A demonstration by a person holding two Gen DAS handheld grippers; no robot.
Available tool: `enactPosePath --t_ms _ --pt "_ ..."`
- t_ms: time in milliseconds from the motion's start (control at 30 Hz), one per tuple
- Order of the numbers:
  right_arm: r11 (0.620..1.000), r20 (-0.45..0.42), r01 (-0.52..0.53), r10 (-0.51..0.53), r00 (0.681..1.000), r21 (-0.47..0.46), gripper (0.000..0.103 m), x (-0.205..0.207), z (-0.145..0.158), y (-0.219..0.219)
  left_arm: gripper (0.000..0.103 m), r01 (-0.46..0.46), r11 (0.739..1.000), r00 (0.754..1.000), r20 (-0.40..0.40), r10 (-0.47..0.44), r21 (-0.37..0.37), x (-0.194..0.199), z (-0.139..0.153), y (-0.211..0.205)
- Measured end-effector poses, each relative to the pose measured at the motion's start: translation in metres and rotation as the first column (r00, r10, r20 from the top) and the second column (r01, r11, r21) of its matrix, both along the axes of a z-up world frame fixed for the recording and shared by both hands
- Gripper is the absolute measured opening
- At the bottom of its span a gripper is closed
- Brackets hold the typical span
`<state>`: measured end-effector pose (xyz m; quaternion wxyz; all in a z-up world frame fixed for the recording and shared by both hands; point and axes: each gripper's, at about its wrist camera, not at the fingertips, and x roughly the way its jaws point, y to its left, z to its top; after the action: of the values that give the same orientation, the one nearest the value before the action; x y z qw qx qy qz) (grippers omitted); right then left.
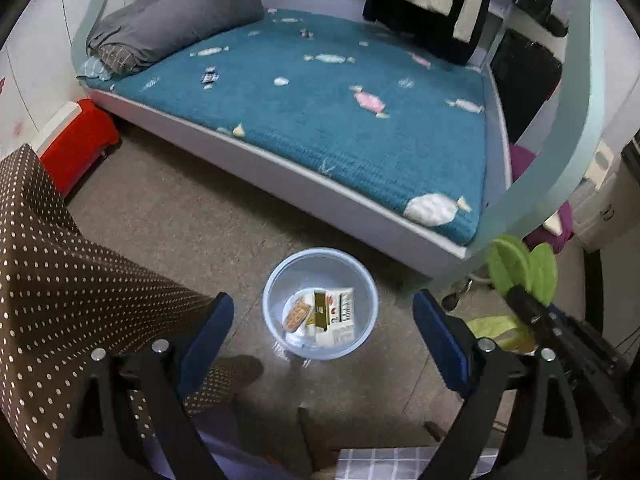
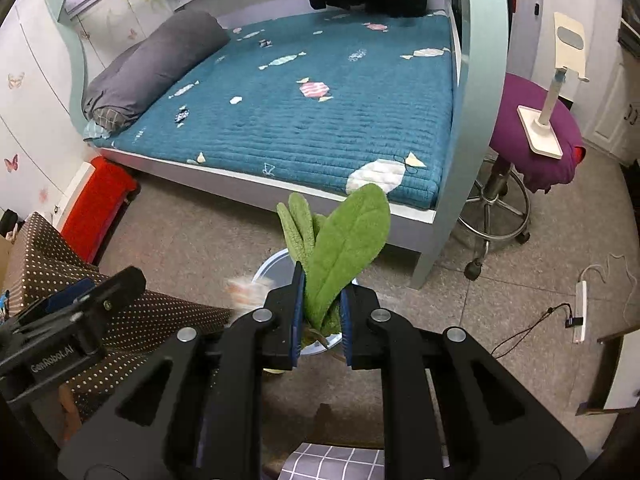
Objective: Collect trash
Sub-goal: 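Carry box and leaves over the blue bucket and open both tools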
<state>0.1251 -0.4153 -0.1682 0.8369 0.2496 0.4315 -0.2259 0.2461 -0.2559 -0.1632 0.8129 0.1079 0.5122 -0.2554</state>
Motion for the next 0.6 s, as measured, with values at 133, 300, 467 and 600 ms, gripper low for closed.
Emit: enactPosePath --t_ms 133,300,467,600 --pt "0.999 -0.021 -0.033 0.033 0.999 0.004 0.016 0.014 -0.007 0.009 0.089 -0.016 0.999 0.999 -0.046 0.018 0.031 0.008 -0.017 0.015" --pt "0.995 0.005 -0.096 0.096 0.995 -0.003 0.022 0.039 -0.004 0.022 0.089 -0.062 0.997 0.996 -0.060 0.065 0.054 0.017 -0.023 0.042" --pt "0.991 0.004 -0.092 0.093 0.996 -0.098 0.087 0.055 0.005 0.029 0.089 -0.086 0.995 0.995 -0.040 0.089 0.058 0.021 -0.017 0.060" --pt "0.990 -0.019 -0.128 0.127 0.992 -0.056 0.087 0.050 -0.003 0.034 0.089 -0.097 0.993 0.995 -0.024 0.098 0.062 0.021 -0.013 0.063"
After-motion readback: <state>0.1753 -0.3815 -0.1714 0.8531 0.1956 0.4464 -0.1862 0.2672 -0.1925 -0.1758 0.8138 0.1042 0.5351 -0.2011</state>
